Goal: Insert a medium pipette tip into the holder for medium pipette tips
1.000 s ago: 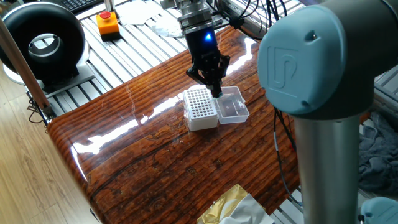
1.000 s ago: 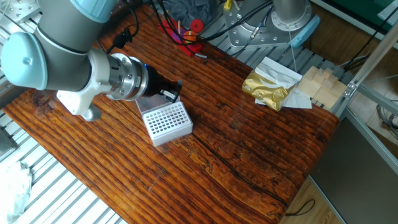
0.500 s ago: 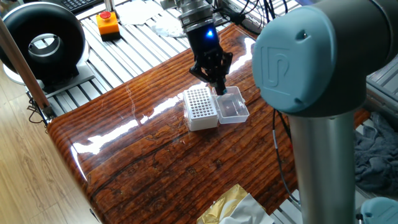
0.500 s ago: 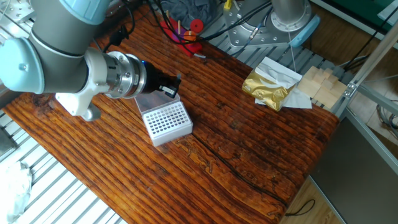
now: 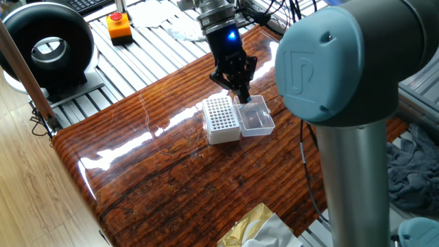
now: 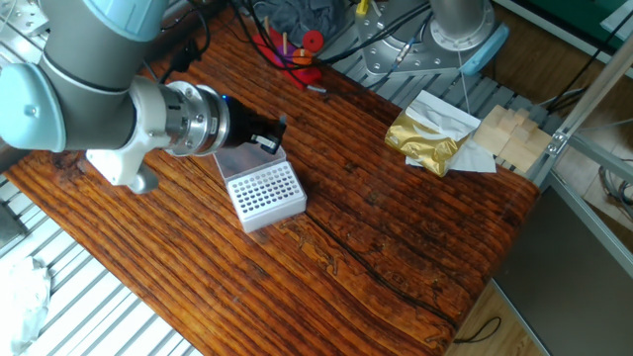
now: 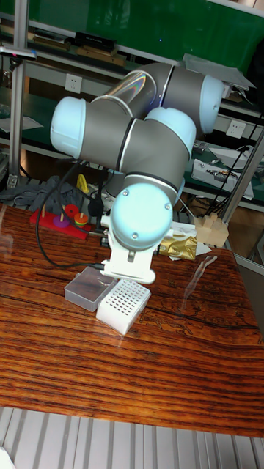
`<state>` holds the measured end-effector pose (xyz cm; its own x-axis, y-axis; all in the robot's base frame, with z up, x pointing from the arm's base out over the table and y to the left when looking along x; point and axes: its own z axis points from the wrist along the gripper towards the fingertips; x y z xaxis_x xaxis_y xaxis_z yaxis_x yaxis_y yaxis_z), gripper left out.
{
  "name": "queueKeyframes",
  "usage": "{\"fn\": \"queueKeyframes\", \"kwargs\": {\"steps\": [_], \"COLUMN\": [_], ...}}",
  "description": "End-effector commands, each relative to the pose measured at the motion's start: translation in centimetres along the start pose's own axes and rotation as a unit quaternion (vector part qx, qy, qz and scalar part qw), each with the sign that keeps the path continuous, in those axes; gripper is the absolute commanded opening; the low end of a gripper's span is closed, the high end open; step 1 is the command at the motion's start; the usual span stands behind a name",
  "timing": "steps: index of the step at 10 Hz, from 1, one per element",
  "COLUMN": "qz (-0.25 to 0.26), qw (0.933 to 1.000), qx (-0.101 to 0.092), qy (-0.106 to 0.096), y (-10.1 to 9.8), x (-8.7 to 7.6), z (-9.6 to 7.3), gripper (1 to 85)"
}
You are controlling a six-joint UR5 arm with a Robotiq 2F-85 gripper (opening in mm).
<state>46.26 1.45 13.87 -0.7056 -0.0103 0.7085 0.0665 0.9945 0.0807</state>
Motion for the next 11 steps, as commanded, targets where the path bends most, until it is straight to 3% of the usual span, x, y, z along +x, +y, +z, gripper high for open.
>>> {"fn": "queueKeyframes", "kwargs": {"steps": [1, 4, 8, 10, 11], "qz": [-0.016, -0.012, -0.011, -0.021, -0.023], "qw": [0.9999, 0.9998, 0.9995, 0.9992, 0.9992], "qx": [0.001, 0.0, 0.008, -0.01, 0.003], "qy": [0.006, 0.019, 0.027, 0.032, 0.032], "y": [0.1, 1.2, 0.9, 1.5, 0.7], "x": [-0.6, -0.6, -0.5, -0.2, -0.3], "z": [0.0, -0.2, -0.2, -0.5, -0.6], "gripper": [1.0, 1.0, 1.0, 1.0, 1.0]}}
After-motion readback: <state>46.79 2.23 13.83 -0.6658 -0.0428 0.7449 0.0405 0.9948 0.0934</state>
